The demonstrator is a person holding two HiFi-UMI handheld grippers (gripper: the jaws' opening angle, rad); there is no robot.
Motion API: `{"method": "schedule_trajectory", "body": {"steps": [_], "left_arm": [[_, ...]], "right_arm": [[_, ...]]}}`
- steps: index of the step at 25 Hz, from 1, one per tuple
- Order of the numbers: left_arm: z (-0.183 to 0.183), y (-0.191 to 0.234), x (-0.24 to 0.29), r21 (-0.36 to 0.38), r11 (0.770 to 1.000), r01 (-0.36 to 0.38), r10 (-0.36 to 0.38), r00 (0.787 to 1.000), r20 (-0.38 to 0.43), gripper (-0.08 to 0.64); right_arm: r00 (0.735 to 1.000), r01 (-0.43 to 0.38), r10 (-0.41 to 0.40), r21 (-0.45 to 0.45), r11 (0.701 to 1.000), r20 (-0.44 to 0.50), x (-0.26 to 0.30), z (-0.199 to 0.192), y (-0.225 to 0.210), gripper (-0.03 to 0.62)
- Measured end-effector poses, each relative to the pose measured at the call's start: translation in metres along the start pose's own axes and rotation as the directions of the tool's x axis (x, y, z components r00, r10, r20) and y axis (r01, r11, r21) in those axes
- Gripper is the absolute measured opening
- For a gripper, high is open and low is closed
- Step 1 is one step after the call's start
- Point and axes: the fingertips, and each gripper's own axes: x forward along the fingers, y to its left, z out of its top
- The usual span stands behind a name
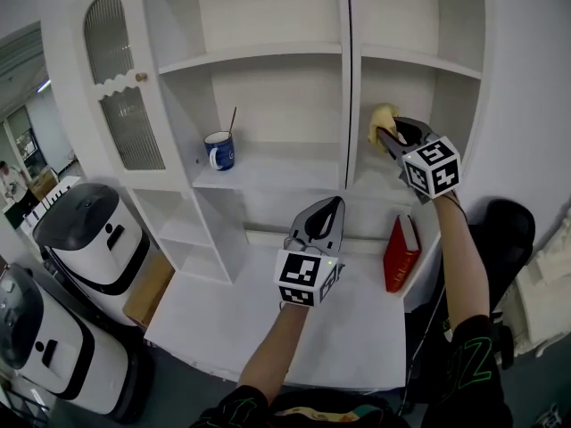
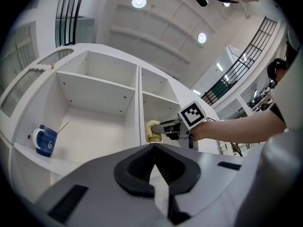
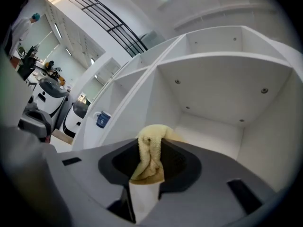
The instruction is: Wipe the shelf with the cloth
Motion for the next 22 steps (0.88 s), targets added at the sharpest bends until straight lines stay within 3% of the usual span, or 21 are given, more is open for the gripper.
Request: {"method": "schedule_trajectory", "body": {"steps": [5,22], "left_arm": [[0.001,0.003,-0.005,0.005,1.0,-0.006,0.006,1.0,-0.001,0.0],[-0.008,0.006,-0.008,-0.019,1.0,0.002,-0.002,1.0,-0.009,0.0]], "right_arm": [[0.994,-0.042,0.038,-0.036,0.998,-0.105,0.024,-0.022,0.012,0.121],[0.952,-0.251,0.222,-0.126,0.96,-0.211,0.015,-0.045,0.07,0.121]]}}
